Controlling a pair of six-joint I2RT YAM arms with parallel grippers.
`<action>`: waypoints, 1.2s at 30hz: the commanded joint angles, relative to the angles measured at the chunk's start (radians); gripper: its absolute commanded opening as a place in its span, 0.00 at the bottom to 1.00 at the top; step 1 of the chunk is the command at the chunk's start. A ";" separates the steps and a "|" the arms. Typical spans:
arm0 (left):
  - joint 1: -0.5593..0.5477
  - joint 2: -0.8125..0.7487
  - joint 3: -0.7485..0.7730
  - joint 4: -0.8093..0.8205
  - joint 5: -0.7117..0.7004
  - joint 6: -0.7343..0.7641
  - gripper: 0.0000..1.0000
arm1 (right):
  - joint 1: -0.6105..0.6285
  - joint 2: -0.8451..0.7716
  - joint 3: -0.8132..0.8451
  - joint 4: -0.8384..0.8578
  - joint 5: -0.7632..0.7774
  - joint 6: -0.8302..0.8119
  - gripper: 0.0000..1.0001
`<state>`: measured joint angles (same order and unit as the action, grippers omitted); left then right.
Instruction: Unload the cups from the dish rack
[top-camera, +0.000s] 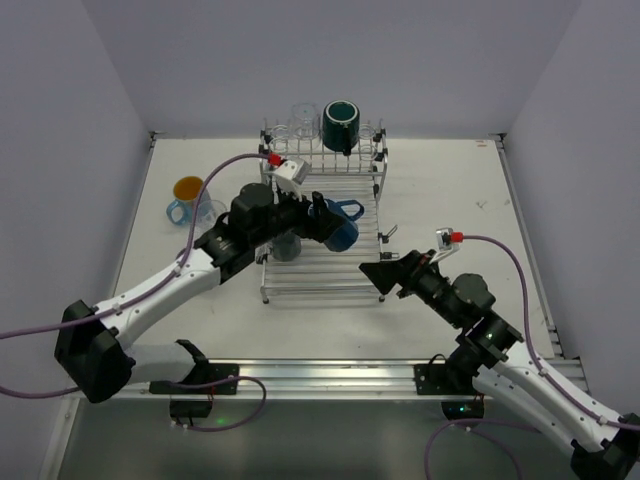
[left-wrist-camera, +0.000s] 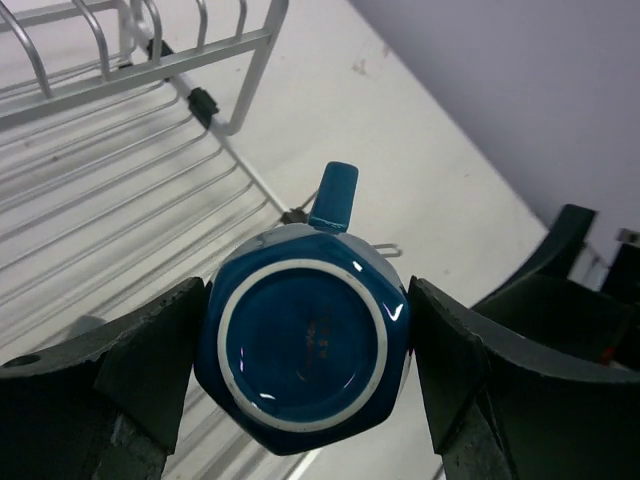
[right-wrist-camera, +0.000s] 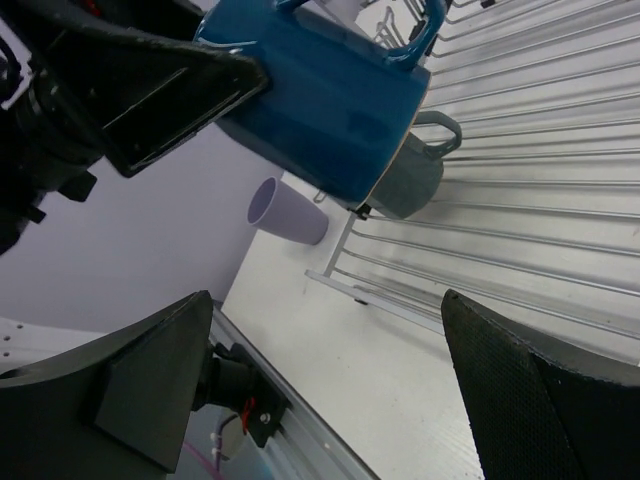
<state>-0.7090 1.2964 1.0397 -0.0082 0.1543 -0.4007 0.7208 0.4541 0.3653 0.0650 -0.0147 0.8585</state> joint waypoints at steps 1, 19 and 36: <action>-0.001 -0.130 -0.114 0.290 0.076 -0.243 0.06 | 0.002 0.014 -0.012 0.160 -0.033 0.048 0.99; -0.064 -0.215 -0.369 0.798 0.197 -0.618 0.04 | 0.008 0.162 0.043 0.461 -0.182 0.092 0.83; -0.101 -0.319 -0.319 0.528 0.172 -0.370 1.00 | 0.123 0.189 -0.022 0.659 -0.068 0.093 0.00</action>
<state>-0.8066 1.0554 0.6437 0.5980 0.3363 -0.9360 0.8455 0.6903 0.3443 0.7418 -0.1745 0.9783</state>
